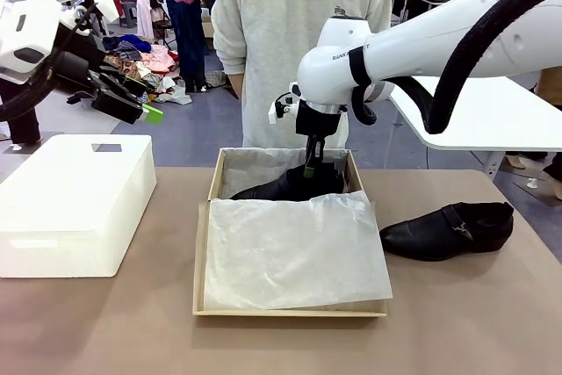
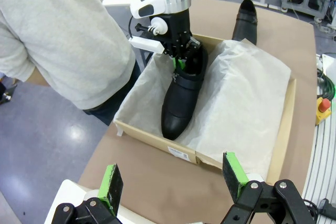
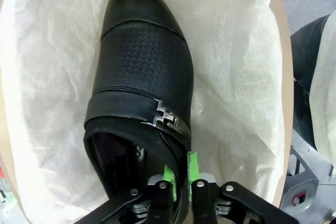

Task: Pack the shoes into the box.
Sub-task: Place one shoe of the Shoes into the Shoes Box, then place the other shoe of the Shoes into the Shoes Box.

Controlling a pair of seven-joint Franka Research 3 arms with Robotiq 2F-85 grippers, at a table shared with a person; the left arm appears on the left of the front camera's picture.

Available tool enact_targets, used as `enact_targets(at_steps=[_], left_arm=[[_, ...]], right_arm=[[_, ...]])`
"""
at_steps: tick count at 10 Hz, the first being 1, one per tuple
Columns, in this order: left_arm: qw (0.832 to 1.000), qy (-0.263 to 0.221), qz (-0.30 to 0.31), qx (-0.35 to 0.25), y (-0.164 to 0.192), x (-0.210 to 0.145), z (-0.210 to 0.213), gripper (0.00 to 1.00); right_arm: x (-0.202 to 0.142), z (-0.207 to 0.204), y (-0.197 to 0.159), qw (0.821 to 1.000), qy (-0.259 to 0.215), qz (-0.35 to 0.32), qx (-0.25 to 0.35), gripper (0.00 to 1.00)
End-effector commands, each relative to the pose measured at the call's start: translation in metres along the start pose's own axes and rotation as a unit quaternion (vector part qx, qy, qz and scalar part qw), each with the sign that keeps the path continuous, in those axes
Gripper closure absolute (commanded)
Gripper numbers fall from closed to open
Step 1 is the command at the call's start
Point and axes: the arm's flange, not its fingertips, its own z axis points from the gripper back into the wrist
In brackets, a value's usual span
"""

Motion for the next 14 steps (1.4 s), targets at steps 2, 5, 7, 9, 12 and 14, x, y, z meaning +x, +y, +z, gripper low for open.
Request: enact_targets(at_steps=[2,5,7,9,12,14], left_arm=[[1.0,-0.005,-0.001,-0.005,0.001,-0.001,0.0,0.0],[1.0,-0.005,-0.001,-0.005,0.001,-0.001,0.0,0.0],[1.0,-0.005,-0.001,-0.005,0.001,-0.001,0.0,0.0],[1.0,-0.005,-0.001,-0.005,0.001,-0.001,0.0,0.0],[1.0,-0.005,-0.001,-0.005,0.001,-0.001,0.0,0.0],[1.0,-0.005,-0.001,-0.005,0.001,-0.001,0.0,0.0]], right_arm=[[0.001,0.015,-0.005,1.0,-0.014,0.005,0.013,0.13],[-0.001,0.042,0.0,1.0,-0.02,0.006,0.005,0.0],[-0.001,0.053,0.007,1.0,-0.027,0.015,0.006,0.0],[-0.001,0.059,0.012,0.999,-0.025,0.022,0.004,0.0],[0.007,0.057,0.006,1.0,-0.011,0.009,-0.007,0.0],[0.004,0.074,0.01,1.0,-0.006,0.017,-0.01,0.0]])
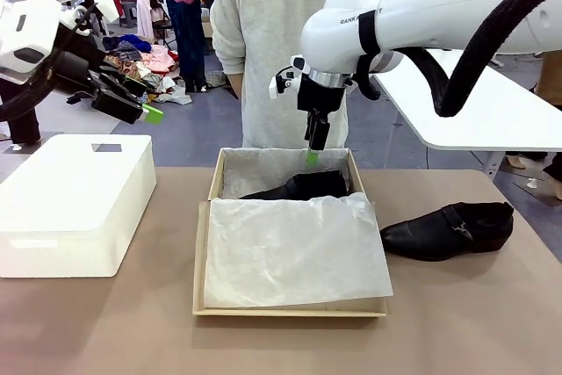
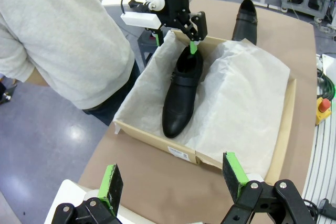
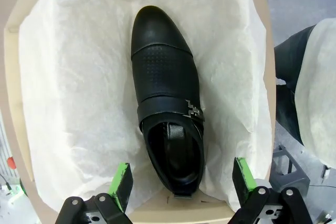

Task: Pack the shoes into the box.
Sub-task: Place the other shoe of the Shoes into the Shoes Box.

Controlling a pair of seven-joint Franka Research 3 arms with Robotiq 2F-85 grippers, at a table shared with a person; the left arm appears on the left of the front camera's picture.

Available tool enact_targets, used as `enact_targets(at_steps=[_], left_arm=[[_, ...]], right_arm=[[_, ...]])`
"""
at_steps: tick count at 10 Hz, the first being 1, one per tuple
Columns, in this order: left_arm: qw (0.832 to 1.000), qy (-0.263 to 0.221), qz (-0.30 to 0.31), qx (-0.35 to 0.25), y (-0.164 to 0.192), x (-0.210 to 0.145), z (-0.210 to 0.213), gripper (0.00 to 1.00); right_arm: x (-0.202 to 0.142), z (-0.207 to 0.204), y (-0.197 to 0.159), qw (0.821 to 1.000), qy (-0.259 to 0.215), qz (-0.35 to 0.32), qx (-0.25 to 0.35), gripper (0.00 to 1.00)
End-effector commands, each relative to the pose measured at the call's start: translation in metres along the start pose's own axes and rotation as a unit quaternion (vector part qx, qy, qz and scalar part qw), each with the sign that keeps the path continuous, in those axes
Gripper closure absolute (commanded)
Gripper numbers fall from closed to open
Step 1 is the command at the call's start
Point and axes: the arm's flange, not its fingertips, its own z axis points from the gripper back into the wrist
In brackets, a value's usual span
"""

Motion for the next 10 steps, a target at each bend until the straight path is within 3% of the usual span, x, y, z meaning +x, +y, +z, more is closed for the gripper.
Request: enact_targets(at_steps=[1,5,10], left_arm=[[1.0,-0.005,-0.001,-0.005,0.001,-0.001,0.0,0.0],[1.0,-0.005,-0.001,-0.005,0.001,-0.001,0.0,0.0],[1.0,-0.005,-0.001,-0.005,0.001,-0.001,0.0,0.0]], right_arm=[[-0.008,0.028,0.005,1.0,0.014,0.011,-0.008,0.0],[-0.045,0.077,0.019,0.999,0.035,0.03,-0.021,0.0],[-0.123,0.116,0.036,0.995,0.092,-0.01,-0.047,0.0]])
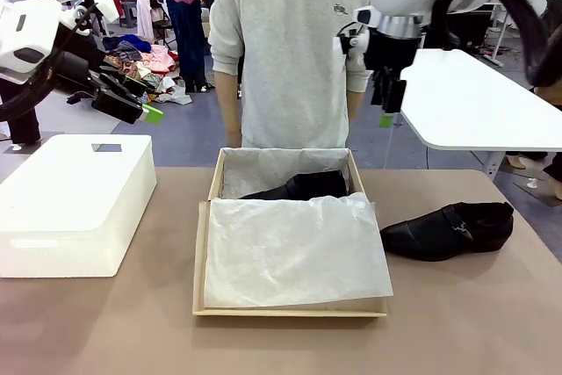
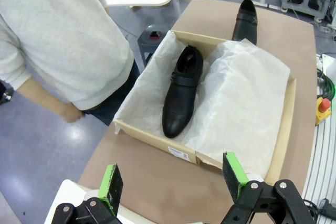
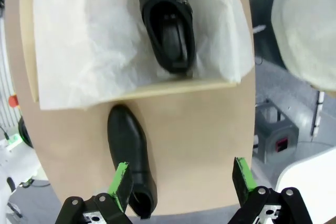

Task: Pack the shoes into the box.
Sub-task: Place the other shoe of the Shoes into the Shoes Box.

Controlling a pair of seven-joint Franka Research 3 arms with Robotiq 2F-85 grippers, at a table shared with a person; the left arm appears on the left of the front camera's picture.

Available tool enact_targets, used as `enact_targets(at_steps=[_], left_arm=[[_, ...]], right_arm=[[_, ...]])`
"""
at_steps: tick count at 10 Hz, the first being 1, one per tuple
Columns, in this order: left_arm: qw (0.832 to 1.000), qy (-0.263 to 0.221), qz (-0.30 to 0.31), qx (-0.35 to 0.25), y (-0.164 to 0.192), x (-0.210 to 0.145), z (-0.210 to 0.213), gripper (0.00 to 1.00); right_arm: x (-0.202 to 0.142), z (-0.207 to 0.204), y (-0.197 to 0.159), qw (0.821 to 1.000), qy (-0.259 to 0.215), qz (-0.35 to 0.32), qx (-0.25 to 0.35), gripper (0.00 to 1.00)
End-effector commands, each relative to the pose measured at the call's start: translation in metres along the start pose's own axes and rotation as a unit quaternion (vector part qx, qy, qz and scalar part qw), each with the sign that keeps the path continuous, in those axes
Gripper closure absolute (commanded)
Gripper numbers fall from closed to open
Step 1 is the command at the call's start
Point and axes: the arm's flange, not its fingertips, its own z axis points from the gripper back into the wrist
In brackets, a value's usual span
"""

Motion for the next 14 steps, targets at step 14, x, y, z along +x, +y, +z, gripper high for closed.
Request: enact_targets(at_steps=[14], left_arm=[[1.0,-0.005,-0.001,-0.005,0.001,-0.001,0.0,0.0]], right_arm=[[-0.059,-0.018,0.016,0.999,0.036,-0.021,-0.005,0.0]])
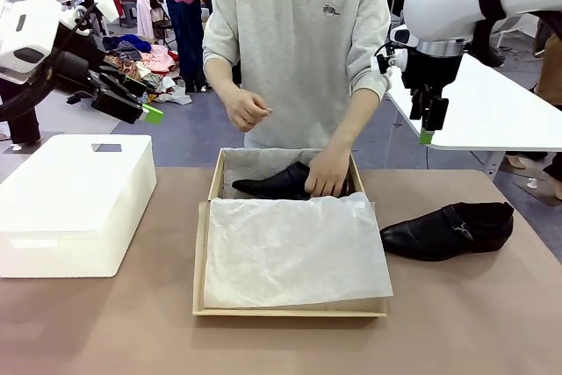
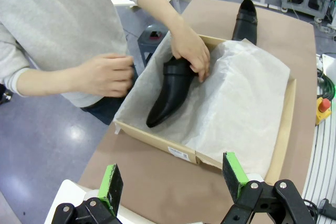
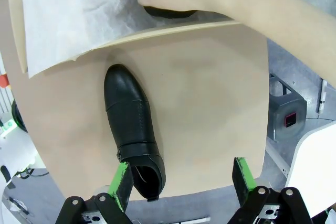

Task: Pack the shoes into the box.
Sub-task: Place the other shoe of the Shoes into the Shoes Box.

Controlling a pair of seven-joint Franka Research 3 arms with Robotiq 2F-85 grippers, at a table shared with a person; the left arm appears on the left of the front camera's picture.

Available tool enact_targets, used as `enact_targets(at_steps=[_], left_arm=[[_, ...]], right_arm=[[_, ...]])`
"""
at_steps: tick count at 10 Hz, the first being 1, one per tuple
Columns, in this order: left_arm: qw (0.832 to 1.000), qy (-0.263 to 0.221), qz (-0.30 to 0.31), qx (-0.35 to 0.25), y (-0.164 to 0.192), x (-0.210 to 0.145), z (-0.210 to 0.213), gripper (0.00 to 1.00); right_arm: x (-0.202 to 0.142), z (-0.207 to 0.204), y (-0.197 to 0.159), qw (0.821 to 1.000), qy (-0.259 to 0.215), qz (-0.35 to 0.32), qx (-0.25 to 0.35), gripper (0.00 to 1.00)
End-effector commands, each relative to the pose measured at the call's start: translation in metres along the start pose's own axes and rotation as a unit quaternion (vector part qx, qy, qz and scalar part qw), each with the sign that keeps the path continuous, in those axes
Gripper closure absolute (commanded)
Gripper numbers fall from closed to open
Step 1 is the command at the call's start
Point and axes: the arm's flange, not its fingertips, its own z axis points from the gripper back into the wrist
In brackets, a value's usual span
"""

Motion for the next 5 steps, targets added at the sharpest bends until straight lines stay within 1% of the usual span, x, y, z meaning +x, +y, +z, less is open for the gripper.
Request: enact_targets(at_steps=[1,3,5], left_arm=[[1.0,-0.005,-0.001,-0.005,0.001,-0.001,0.0,0.0],[1.0,-0.005,-0.001,-0.005,0.001,-0.001,0.0,0.0],[1.0,-0.005,-0.001,-0.005,0.001,-0.001,0.0,0.0]], right_arm=[[-0.001,0.004,0.0,1.0,0.005,0.001,-0.001,0.0],[0.0,0.0,0.0,1.0,0.0,0.0,0.0,0.0],[-0.025,0.011,0.011,1.0,-0.015,0.009,-0.022,0.0]])
